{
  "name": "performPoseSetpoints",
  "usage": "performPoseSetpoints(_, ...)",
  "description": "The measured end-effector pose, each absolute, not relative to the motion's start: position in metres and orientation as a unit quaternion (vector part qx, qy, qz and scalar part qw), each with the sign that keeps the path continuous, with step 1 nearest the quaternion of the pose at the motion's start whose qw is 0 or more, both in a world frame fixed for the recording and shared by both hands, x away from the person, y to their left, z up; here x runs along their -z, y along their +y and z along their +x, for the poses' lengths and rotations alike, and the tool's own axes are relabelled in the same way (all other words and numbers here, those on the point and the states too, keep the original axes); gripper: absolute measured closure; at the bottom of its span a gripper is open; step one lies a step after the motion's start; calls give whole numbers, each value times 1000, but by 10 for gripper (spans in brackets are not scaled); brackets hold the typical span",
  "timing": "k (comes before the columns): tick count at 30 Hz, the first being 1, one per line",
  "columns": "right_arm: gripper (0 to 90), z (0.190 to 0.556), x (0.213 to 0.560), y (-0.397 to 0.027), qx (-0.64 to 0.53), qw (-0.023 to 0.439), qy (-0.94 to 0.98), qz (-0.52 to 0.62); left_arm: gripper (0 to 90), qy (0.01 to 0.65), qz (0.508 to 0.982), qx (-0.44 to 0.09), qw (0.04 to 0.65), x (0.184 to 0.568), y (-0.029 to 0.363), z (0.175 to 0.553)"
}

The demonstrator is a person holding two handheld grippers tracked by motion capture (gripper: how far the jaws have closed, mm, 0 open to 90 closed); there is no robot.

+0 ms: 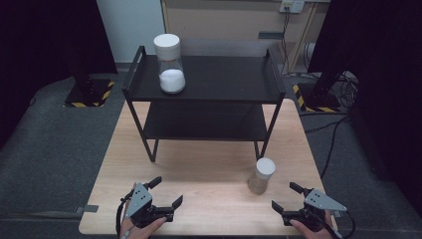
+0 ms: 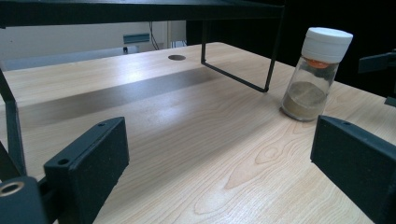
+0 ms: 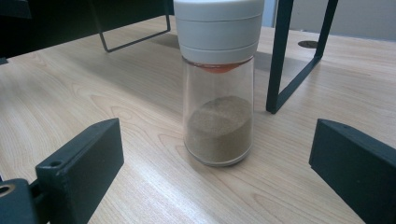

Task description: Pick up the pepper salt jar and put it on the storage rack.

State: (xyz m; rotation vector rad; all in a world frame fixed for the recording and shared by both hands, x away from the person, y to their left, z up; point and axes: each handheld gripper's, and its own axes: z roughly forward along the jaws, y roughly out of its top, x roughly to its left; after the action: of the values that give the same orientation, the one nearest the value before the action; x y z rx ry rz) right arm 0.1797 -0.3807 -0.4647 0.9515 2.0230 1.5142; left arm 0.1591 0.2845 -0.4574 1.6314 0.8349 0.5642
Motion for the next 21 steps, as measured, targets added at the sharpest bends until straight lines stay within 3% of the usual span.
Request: performPoseSetpoints(21,29,188,458,-363,-544,217,739,333,33,364,691,-250,572,457,290,157)
